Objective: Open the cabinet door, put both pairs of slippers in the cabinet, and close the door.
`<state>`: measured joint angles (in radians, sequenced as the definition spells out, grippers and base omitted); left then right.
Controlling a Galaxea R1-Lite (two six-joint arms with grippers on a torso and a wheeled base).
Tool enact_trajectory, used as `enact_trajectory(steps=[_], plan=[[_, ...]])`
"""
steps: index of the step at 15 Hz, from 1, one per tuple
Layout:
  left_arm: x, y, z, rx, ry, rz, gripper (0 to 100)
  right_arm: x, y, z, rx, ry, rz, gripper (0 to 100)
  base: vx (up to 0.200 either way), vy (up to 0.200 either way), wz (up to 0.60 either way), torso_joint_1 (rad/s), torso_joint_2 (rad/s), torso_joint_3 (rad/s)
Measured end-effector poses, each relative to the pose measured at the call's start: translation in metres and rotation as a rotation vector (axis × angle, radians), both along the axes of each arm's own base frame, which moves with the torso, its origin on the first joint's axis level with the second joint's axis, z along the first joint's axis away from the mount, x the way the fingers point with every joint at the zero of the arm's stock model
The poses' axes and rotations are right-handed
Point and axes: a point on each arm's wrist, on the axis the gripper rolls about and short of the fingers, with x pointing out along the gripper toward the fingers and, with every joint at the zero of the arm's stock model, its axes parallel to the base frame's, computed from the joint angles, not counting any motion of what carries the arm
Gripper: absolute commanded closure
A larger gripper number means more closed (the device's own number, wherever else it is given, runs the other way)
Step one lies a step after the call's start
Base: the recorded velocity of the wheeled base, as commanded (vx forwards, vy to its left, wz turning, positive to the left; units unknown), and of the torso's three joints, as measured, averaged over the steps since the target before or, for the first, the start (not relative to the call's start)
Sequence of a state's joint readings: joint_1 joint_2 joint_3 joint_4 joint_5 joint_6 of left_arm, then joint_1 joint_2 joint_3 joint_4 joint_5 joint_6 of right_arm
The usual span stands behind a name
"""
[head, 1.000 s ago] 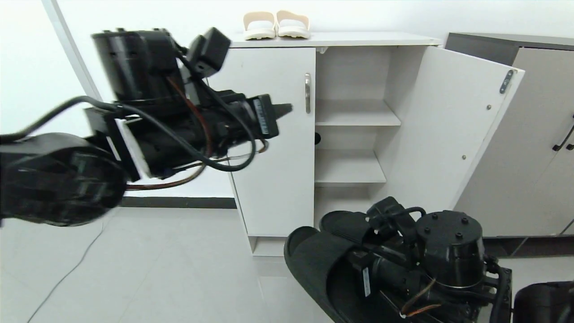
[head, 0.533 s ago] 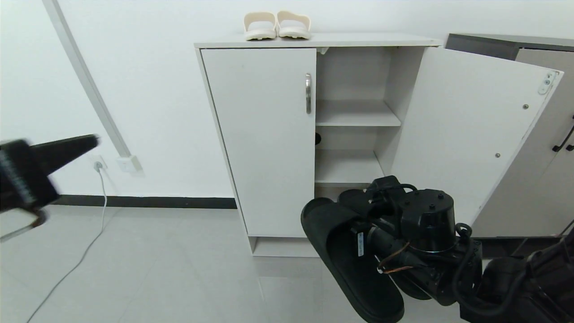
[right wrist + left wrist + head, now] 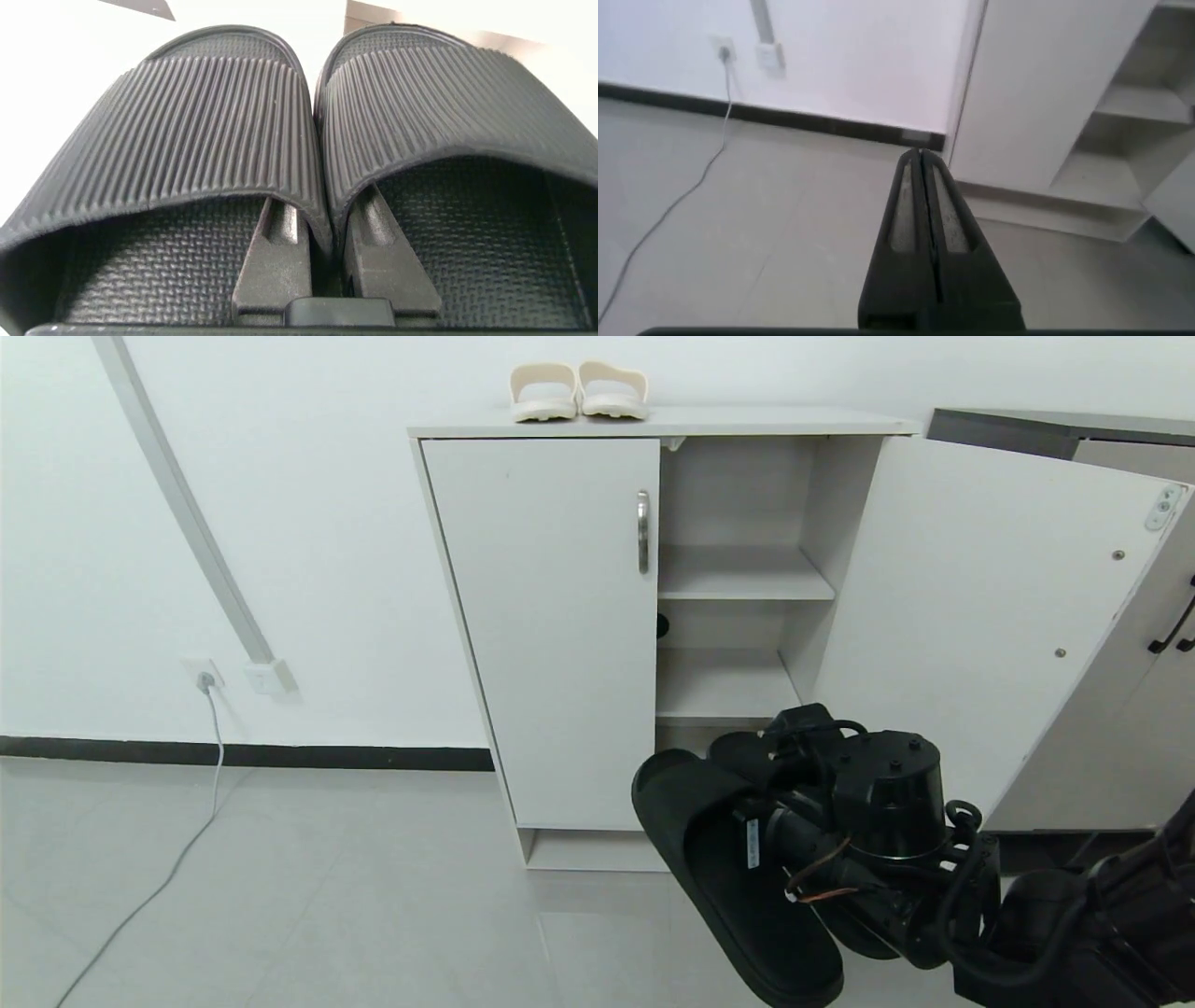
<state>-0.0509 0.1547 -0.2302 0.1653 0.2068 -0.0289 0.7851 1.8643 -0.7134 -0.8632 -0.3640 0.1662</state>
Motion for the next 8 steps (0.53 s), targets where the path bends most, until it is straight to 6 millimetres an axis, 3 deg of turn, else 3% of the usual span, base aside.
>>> enact_trajectory(steps=[4,8], plan=[[0.003,-0.004,-0.041,0.027,-0.083,-0.089,100,0.000,0.000,0.000,-0.001,-0.001,0.002,100,0.000,0.000,0.00,0.000,0.00,0.000],[0.003,-0.006,-0.049,0.058,-0.084,-0.178,100,0.000,0.004,0.002,-0.011,-0.011,-0.034,100,0.000,0.000,0.00,0.000,0.00,0.000]])
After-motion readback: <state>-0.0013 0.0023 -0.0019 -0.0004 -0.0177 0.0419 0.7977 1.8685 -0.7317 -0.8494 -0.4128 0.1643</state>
